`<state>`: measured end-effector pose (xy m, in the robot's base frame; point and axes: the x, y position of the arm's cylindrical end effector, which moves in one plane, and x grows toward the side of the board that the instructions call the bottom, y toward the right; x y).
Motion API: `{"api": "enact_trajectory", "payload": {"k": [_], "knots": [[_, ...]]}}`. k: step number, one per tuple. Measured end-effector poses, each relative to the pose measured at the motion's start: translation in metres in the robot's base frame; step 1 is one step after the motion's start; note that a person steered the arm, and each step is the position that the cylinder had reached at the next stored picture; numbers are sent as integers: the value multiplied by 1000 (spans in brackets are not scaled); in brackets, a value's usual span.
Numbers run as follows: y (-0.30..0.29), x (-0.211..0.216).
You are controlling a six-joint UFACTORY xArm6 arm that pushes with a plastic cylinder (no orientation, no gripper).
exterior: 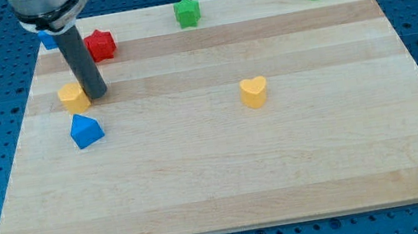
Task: Push the red star below to the green circle
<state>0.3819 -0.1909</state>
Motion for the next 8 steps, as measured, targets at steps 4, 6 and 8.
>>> {"api": "enact_trajectory", "payload": {"k": [4,6,8], "knots": [[-35,13],[-36,-35],[-63,-61]]}}
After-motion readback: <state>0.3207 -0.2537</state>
